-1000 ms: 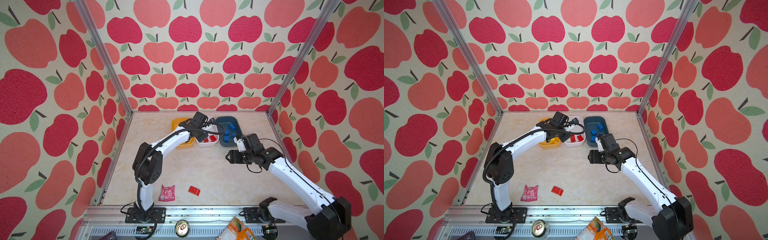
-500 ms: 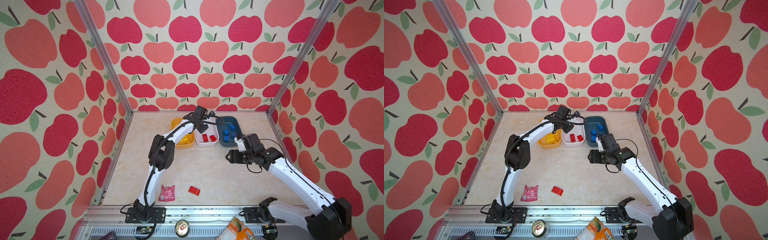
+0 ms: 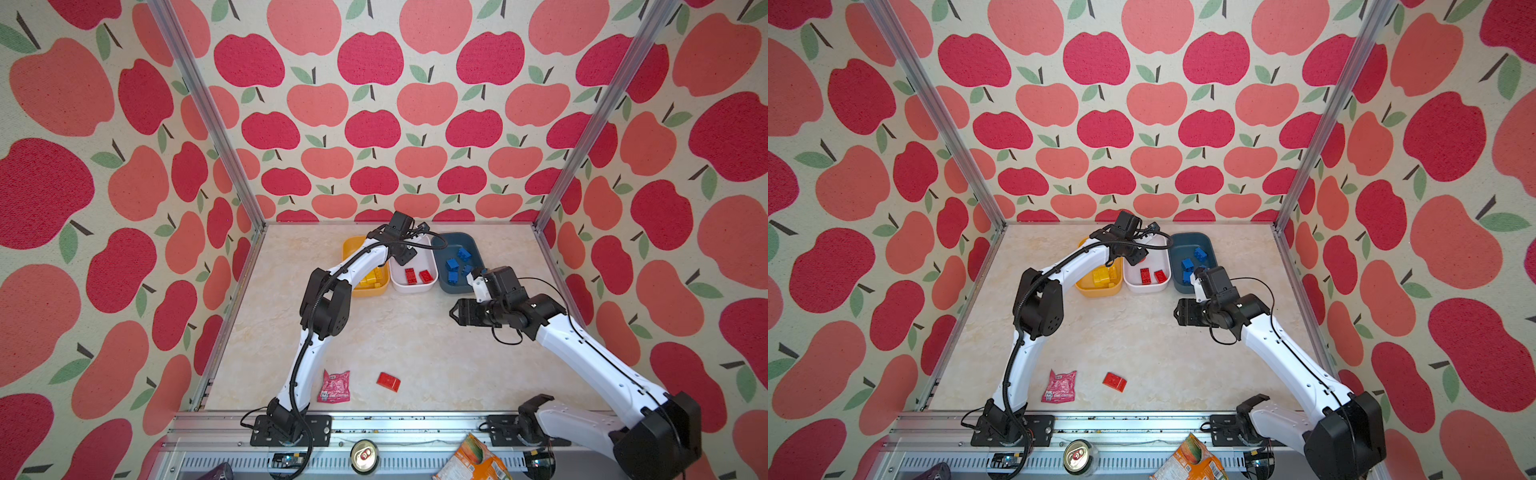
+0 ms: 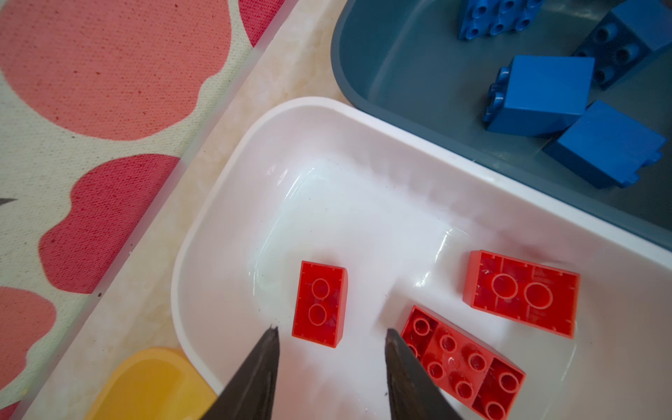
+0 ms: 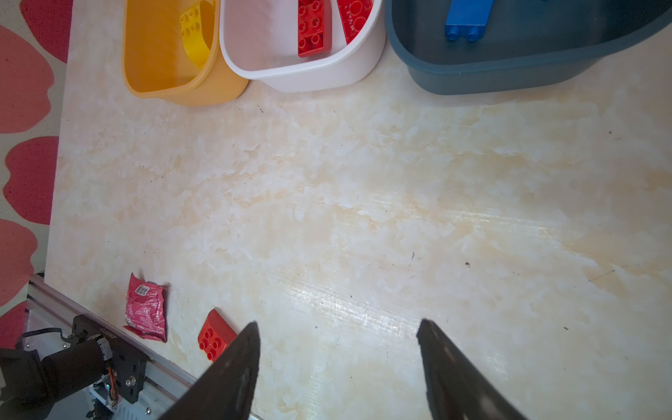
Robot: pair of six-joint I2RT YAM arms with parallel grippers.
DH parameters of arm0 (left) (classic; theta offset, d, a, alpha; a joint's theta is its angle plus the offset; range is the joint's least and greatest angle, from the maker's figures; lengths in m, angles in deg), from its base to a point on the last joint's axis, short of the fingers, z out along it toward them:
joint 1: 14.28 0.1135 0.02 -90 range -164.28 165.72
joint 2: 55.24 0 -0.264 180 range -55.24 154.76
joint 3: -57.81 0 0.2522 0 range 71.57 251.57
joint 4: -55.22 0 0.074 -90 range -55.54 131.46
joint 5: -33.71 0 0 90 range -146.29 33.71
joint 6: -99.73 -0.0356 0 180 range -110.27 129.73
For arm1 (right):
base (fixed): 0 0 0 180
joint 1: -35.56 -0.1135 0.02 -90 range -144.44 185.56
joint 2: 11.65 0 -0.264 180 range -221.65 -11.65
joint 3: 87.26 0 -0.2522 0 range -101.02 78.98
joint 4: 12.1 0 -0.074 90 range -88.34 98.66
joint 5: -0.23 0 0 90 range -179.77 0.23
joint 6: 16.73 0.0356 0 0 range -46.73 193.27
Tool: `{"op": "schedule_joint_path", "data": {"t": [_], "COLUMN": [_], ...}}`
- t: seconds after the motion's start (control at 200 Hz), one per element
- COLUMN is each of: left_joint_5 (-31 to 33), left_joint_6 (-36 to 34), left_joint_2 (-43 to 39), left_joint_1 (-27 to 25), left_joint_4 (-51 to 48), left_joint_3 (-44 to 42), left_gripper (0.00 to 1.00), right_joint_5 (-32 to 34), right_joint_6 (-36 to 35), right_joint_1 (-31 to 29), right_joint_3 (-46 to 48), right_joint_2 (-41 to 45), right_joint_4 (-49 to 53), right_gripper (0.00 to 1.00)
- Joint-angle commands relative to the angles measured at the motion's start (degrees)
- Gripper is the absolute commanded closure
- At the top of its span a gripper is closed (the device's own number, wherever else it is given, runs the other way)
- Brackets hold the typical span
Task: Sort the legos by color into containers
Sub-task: 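Carry the red sloped brick into the white bin and open the left gripper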
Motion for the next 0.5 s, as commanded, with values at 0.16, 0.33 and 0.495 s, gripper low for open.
{"op": "schedule_joint_path", "data": {"t": [0.16,0.33,0.495], "left_joint_5": [-1.21,-2.65,-3.54], "left_joint_6": [4.65,8.57,13.9], "left_joint_2": [-8.0,-14.57,-22.01], "left_joint_1": [-0.1,-0.08,-0.05], "left_joint_4": [5.01,9.52,12.78], "left_joint_3": [-7.79,-16.62,-26.21], "left_gripper": [0.42,0.36,0.32], "right_joint_5": [-1.0,-0.46,0.18], "right_joint_6": [1.01,0.59,-0.45], "right_joint_1": [-0.27,-1.39,-3.56], "right_joint_3": [1.22,1.56,1.64], "right_joint_2": [-0.23,-0.31,-0.88], "right_joint_4": [-0.88,-0.86,-0.82], "right_gripper": [0.29,0.28,0.29]}}
